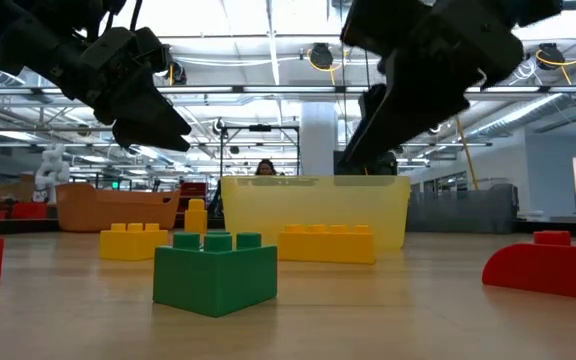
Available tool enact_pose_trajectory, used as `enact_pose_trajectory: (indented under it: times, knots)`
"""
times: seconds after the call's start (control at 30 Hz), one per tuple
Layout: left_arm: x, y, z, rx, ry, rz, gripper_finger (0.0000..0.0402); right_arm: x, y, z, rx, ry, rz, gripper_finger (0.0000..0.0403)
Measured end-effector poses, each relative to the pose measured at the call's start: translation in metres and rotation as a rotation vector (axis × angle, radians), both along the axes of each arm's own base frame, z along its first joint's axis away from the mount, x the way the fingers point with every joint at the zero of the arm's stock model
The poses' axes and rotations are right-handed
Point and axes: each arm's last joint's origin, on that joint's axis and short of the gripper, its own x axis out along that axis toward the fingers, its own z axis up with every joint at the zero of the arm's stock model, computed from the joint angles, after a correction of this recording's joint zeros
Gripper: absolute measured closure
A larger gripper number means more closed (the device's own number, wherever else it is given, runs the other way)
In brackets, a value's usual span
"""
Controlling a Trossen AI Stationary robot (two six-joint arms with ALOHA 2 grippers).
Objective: Sort & place blocks by color
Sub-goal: Put the bottom right yellow 8-stud game piece into the yellow bin
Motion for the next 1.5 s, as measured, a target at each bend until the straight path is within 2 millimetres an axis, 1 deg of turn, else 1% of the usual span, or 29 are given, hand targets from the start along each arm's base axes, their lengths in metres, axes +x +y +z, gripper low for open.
enact_pose_trajectory:
  times: [0.2, 0.43, 0.67, 0.9, 1.07, 1.4, 1.5]
  knots:
    - [0.000, 0.000, 0.000, 0.002, 0.002, -0.001, 0.0176, 0.006, 0.003, -0.018, 0.005, 0.026, -0.007, 0.0149]
    - [0.000, 0.000, -0.001, 0.012, 0.010, -0.006, 0.0176, 0.005, 0.015, -0.028, 0.011, 0.052, 0.058, 0.0149]
    - [0.000, 0.000, -0.001, -0.001, 0.008, 0.001, 0.0176, 0.011, 0.023, -0.043, 0.017, 0.030, 0.052, 0.0149]
    - [-0.001, 0.000, -0.001, -0.004, 0.015, 0.004, 0.0176, 0.011, 0.020, -0.048, -0.064, 0.027, -0.011, 0.0149]
    - [-0.001, 0.000, -0.002, -0.009, 0.019, 0.007, 0.0176, 0.011, 0.021, -0.048, -0.083, 0.025, 0.019, 0.0149]
    - [-0.001, 0.000, -0.002, -0.008, 0.026, 0.007, 0.0176, 0.006, 0.032, -0.048, -0.092, 0.023, 0.060, 0.0149]
    - [-0.001, 0.000, -0.002, -0.008, 0.027, 0.007, 0.0176, 0.005, 0.034, -0.048, -0.090, 0.023, 0.062, 0.0156]
